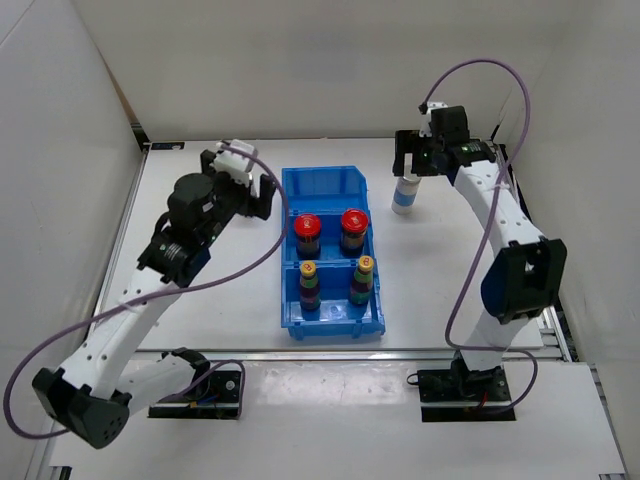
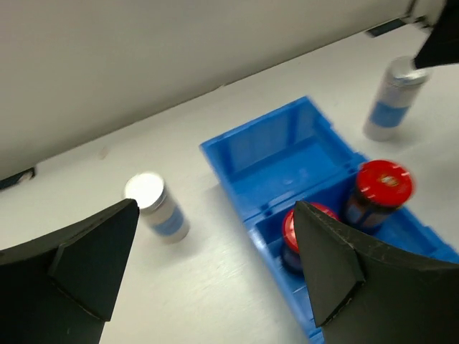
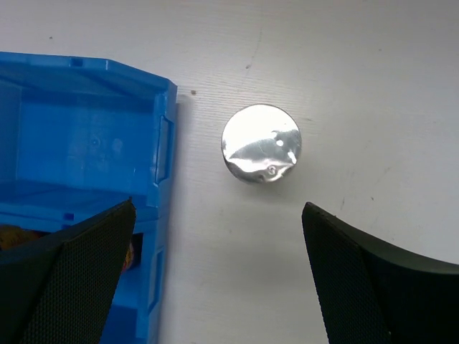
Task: Organize the condiment bottles
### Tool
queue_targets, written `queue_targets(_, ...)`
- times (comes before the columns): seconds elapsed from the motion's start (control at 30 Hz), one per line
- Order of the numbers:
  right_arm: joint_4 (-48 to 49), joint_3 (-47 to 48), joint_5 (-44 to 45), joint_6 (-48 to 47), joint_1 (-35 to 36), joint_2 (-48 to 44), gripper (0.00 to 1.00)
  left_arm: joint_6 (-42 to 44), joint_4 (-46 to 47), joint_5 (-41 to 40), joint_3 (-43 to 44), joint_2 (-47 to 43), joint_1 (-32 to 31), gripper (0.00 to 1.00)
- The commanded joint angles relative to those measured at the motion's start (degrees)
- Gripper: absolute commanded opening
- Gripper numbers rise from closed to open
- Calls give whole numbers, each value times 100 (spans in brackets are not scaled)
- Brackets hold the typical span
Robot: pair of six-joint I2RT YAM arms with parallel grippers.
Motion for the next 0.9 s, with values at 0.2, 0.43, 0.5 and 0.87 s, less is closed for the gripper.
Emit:
queue_targets(0.2,442,748,-164,-239,-67,1237,100,-59,-535,-662,-1402,-909,562,100)
queue_targets(0.43,355,1302,92,-354,-181,2080,100,-6,-535,-829,-1544,-1147,562,100)
queue_targets(0.5,303,1363,40,-354,-234,2168,100,-6,-535,-829,-1544,-1147,562,100)
queue_targets(0.87,355,1117,-92,-248,-234,2284,92,-6,-535,-829,-1597,-1138,562,100)
